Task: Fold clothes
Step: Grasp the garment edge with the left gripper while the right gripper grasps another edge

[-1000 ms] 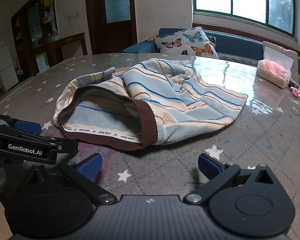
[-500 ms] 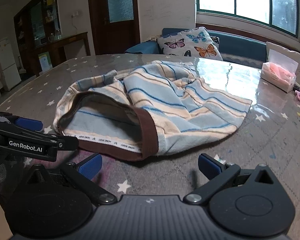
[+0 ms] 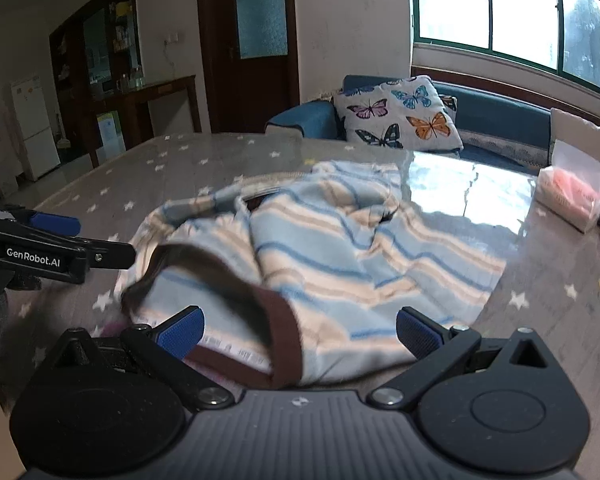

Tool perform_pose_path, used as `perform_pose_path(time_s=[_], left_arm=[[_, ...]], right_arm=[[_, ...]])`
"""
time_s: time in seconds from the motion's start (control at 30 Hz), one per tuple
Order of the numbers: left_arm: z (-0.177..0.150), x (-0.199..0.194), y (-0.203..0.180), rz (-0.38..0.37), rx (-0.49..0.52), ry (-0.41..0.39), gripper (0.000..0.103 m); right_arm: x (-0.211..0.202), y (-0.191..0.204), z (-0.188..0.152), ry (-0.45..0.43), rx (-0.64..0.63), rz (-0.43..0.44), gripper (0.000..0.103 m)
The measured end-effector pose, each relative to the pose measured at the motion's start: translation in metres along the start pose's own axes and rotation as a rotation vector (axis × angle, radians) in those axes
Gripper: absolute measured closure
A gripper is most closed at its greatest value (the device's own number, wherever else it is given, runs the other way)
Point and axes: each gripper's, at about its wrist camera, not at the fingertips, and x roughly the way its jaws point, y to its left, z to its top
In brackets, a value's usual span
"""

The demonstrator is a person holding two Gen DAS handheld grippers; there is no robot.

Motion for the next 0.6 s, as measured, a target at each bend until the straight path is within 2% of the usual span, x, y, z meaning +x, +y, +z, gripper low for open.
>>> perform_pose_path(time_s=[0.13,0.37,0.6], left_arm=[[0.014,0.019,0.008,0.035,-0.002,-0.003,0.000],[0.032,0.056,0.010,0.065,0.032,0.012,0.000],[0.040,0.084,-0.001,0.025,0.111,0.022,0.002]], right_arm=[[0.010,-0.018,0.014,-0.001,0.020,-0.021,0.000],[0.048,-0.065,0.028,0.049,0.068,-0.110,0.000],[0.086,-0.110,0.039,0.085,0.113,-0.183,0.000]])
